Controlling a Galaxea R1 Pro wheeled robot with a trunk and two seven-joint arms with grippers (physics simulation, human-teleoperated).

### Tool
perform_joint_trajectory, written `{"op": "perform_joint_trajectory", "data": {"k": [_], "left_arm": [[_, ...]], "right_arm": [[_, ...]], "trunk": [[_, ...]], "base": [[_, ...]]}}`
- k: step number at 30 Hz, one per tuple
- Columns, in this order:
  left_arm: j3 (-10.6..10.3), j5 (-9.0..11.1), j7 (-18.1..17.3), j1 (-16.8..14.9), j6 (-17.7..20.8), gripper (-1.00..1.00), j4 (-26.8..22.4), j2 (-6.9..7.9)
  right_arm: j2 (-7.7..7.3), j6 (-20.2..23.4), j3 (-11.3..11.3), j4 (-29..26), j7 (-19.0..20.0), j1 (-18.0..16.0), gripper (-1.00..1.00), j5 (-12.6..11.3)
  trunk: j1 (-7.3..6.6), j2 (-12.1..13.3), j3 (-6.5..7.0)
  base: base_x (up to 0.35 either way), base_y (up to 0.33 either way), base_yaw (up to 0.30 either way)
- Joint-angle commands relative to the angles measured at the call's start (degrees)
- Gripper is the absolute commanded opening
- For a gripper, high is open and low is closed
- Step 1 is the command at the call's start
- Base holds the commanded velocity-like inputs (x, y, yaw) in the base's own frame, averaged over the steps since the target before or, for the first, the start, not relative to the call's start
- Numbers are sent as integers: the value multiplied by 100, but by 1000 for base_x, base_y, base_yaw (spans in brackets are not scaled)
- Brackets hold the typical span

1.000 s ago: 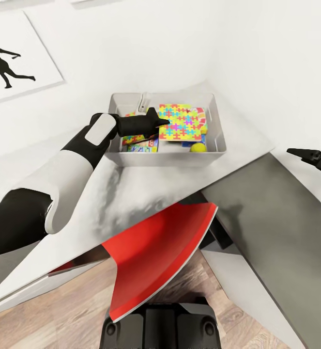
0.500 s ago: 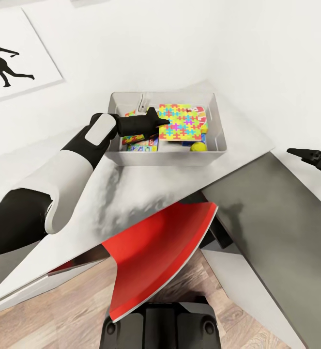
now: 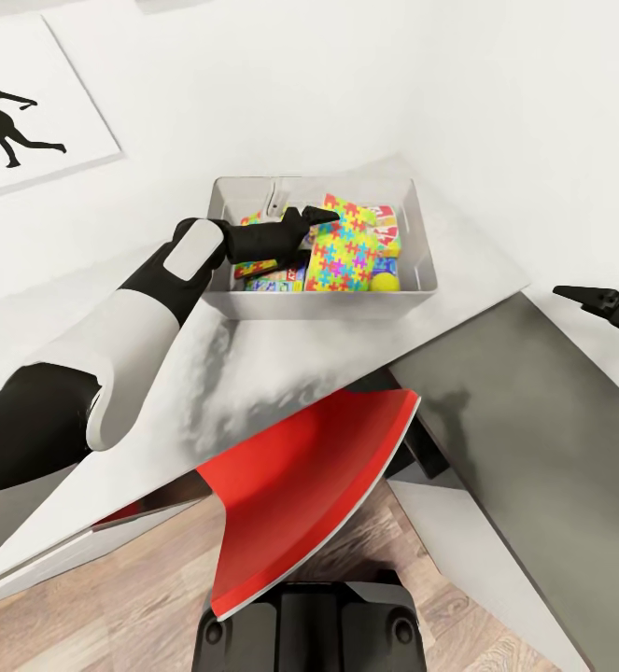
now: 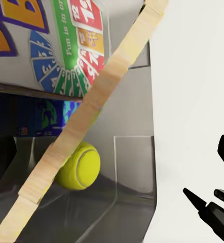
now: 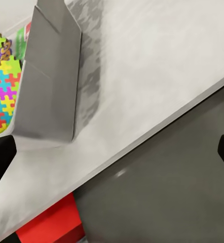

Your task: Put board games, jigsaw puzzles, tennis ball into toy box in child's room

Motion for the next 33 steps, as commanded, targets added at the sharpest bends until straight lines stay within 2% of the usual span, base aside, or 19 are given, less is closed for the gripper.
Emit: {"op": "perform_joint_trajectory", "data": {"k": [1, 23, 33], "left_arm": [[-12, -19, -32, -7, 4, 100, 6, 3], [30, -14, 29, -38, 87, 100, -43, 13], [52, 35, 46, -159, 225, 100, -86, 183]], "right_arm": [[-1, 27, -6, 1, 48, -6, 100, 47], [6, 27, -4, 1, 48, -6, 100, 47], [8, 27, -9, 1, 48, -6, 100, 47]], "trunk": [[3, -9, -7], [3, -9, -7], [3, -9, -7]], "base": [[0, 0, 0], [0, 0, 0], [0, 0, 0]]}}
